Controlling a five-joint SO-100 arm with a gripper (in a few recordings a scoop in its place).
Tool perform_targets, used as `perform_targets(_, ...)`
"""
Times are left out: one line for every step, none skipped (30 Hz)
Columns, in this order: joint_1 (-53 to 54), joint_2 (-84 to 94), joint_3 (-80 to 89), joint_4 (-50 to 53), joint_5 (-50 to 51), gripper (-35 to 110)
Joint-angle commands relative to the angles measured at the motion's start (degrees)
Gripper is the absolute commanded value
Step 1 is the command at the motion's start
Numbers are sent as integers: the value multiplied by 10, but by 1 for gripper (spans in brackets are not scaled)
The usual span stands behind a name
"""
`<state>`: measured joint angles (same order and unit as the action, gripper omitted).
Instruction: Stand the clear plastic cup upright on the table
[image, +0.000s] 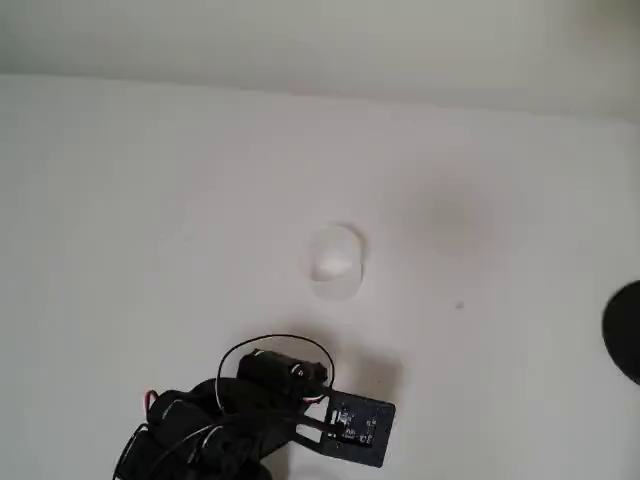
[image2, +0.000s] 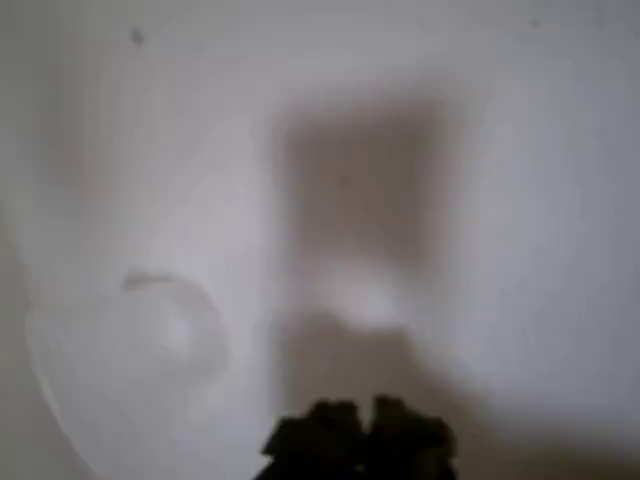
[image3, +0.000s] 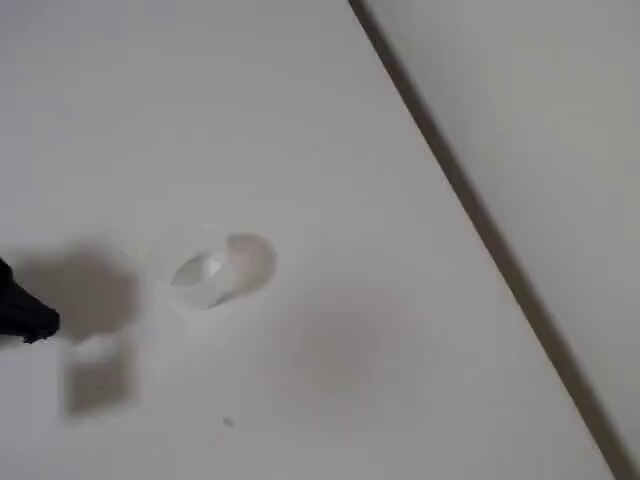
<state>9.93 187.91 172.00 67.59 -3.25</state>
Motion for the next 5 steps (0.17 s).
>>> perform_targets(4, 4, -4, 2, 4, 0)
perform_targets(4, 4, -4, 2, 4, 0)
perform_targets(4, 4, -4, 2, 4, 0)
perform_targets(4, 4, -4, 2, 4, 0)
perform_targets(4, 4, -4, 2, 4, 0)
